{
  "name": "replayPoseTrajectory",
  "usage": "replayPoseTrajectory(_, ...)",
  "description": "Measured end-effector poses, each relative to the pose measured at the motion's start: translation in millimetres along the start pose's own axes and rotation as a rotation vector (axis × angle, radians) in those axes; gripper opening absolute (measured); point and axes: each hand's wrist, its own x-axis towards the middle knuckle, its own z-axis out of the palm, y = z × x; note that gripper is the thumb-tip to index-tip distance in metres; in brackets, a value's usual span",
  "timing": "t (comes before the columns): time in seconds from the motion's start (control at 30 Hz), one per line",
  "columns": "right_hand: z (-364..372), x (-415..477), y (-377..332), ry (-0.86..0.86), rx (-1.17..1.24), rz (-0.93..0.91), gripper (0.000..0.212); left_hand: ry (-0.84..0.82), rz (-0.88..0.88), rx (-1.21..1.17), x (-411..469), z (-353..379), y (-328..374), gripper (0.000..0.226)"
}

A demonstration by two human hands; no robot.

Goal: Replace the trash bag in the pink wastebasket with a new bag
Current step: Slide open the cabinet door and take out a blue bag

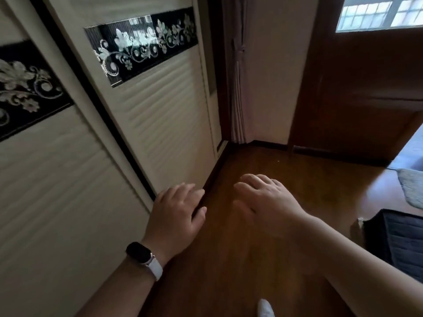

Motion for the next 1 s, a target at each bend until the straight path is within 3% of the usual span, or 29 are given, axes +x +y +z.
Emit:
replayPoseTrajectory(0.43, -33, 159, 80, 0.021, 0.025, -0.292, 0.048, 0.073, -0.145, 0.188, 128, 13, -21, 0.037)
replayPoseTrajectory(0.73, -29, 235, 99, 0.003, 0.041, -0.337, 0.05, 0.055, -0.227, 0.225, 173, 22, -66, 0.044)
replayPoseTrajectory(1.0, -22, 333, 92, 0.0, 0.012, -0.353, 0.053, 0.126, -0.27, 0.249, 236, 43, -148, 0.046)
